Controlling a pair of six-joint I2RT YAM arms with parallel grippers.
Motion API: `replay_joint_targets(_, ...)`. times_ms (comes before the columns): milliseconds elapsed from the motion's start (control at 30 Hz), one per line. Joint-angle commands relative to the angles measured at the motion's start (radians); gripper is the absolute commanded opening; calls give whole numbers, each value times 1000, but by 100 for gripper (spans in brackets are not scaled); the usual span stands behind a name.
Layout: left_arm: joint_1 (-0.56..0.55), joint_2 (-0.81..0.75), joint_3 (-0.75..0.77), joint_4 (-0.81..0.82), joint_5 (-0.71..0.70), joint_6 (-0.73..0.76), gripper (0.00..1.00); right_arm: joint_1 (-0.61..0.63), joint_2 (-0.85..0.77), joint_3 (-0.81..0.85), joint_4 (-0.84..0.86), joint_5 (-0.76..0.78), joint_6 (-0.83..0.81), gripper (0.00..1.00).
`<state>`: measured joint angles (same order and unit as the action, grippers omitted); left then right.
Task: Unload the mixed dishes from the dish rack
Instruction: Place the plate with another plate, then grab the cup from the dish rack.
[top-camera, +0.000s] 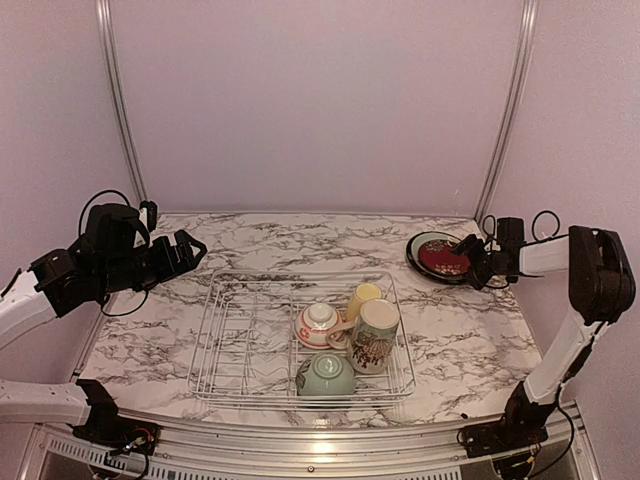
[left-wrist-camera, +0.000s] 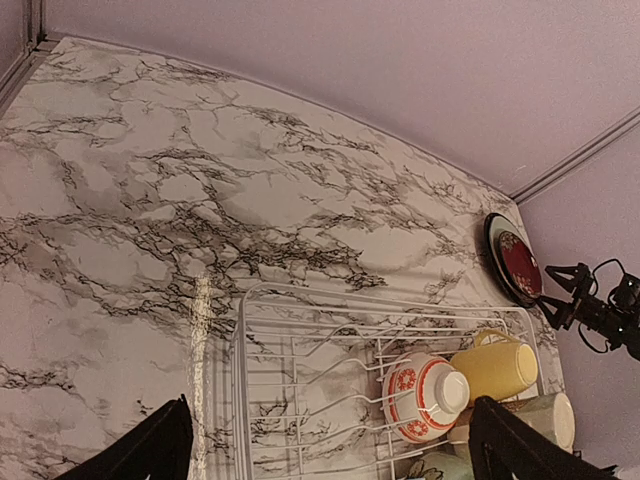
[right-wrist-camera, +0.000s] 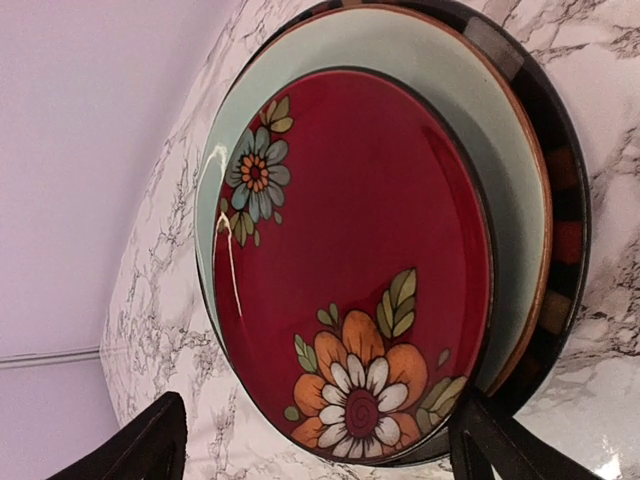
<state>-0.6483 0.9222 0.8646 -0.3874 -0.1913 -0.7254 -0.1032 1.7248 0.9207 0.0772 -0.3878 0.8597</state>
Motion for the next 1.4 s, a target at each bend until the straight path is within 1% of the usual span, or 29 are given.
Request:
replay_joint_targets(0,-4,-7,-12,-11,5,4,99,0,-33,-1,-29,0,-50,87)
replay_joint_targets(333,-4,-3,-16,2,22,10,99,0,-80,-16,-113,36,-115,87)
replay_joint_targets(433,-4,-8,-23,10,41,12,99,8,-141,-27,-147,71,-178,88)
replay_joint_targets(533,-4,-7,-28,27,67,17,99,47,-225,-37,-180,101,-288,88)
replay_joint_targets(600,-4,-1,-30,39,78,21,99,96,-283,-35,-215,128,-374,89)
replay_joint_targets(800,-4,59,-15,84,116,25,99,372,-409,1,-380,133,-621,89)
replay_joint_targets(833,-4,70,-13,97,125,26,99,422,-426,12,-429,136,-652,89)
replay_joint_targets(933,-5,100,-11,132,147,24,99,578,-482,20,-500,146,-728,90)
replay_joint_targets(1000,-5,119,-11,151,160,22,99,671,-522,17,-528,158,-744,91)
replay_joint_targets(1100,-5,134,-16,172,173,16,99,772,-585,18,-548,184,-733,91)
replay_joint_targets(1233,-7,127,-29,189,173,6,99,820,-640,21,-530,154,-695,93)
replay_joint_targets(1300,-8,123,-29,188,173,5,99,842,-622,31,-541,150,-687,93)
replay_joint_targets(1367,-8,118,-31,185,172,3,99,878,-579,47,-568,198,-677,94)
